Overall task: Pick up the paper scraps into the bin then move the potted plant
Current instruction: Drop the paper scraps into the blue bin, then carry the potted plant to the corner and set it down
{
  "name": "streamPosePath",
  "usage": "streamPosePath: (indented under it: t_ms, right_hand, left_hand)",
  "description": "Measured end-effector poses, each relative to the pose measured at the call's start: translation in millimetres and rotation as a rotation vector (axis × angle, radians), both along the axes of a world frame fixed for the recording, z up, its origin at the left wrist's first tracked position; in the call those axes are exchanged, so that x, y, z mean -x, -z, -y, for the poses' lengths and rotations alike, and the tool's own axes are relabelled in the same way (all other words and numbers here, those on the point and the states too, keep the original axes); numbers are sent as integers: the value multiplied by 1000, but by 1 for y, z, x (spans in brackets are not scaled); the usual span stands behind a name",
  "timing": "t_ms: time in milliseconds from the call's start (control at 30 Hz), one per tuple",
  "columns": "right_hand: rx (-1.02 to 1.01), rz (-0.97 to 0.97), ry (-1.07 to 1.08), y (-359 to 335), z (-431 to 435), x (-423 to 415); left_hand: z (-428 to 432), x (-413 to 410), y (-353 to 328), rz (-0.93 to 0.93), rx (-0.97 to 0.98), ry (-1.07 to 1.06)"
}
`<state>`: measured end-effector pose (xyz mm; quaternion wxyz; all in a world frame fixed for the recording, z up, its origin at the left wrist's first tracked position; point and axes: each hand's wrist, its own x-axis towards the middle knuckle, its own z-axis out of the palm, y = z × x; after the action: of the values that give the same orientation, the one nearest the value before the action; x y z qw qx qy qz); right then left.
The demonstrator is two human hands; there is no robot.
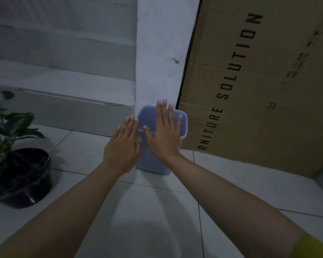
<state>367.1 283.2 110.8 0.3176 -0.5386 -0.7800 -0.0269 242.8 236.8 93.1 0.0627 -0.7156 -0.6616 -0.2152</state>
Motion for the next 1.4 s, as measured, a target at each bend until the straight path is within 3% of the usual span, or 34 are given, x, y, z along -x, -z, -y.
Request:
streamPosePath:
  t_ms: [667, 1400]
  right_hand:
    - [197, 141, -373, 35, 64, 103]
    - [550, 75, -630, 96, 99, 223]
  left_hand:
    - [104, 125, 29, 23, 84, -317]
    - [151, 223, 83, 323, 261, -714]
